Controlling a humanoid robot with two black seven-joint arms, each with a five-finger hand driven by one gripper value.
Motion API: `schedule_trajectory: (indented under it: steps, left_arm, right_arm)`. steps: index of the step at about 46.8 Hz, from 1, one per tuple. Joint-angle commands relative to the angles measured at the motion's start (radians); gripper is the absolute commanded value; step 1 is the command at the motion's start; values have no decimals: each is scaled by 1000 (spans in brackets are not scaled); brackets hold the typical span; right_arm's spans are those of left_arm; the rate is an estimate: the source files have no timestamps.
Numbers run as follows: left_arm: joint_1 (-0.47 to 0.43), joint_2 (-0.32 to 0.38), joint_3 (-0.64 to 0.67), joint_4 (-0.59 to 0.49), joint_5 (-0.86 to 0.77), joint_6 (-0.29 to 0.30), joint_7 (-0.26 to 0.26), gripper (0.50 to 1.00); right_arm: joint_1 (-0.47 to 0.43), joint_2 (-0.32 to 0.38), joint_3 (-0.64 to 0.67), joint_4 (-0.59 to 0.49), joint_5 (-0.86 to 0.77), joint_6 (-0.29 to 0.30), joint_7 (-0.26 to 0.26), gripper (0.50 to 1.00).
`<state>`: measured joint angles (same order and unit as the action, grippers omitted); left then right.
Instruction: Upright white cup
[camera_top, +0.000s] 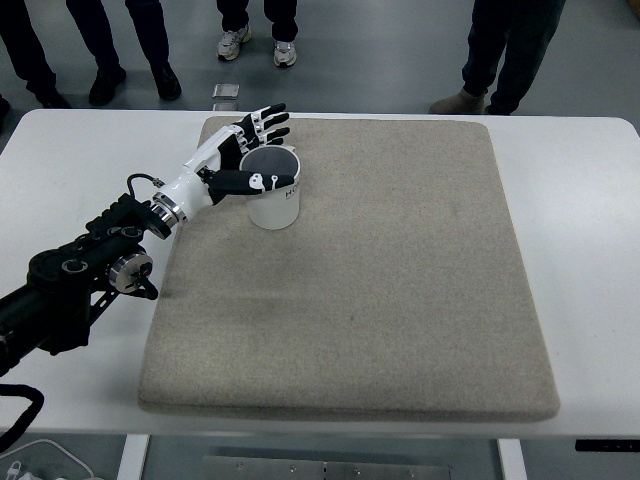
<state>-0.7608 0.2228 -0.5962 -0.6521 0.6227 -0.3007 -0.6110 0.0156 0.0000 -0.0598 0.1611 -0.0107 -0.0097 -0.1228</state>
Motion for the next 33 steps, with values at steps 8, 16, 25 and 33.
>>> schedule_trajectory:
  steps: [8, 16, 25, 33]
  left_arm:
    - [-18, 13, -30, -14, -1, -3, 0, 994]
    - [-60, 24, -71, -14, -6, -2, 0, 994]
    - [-147, 30, -71, -3, -21, 9, 0, 994]
    - [-241, 50, -62, 48, -66, -3, 0, 990]
  right_arm:
    - [0, 0, 0, 0, 0, 0, 0, 930]
    - [0, 0, 0, 0, 0, 0, 0, 930]
    - [0, 0, 0, 0, 0, 0, 0, 930]
    - [0, 0, 0, 0, 0, 0, 0, 930]
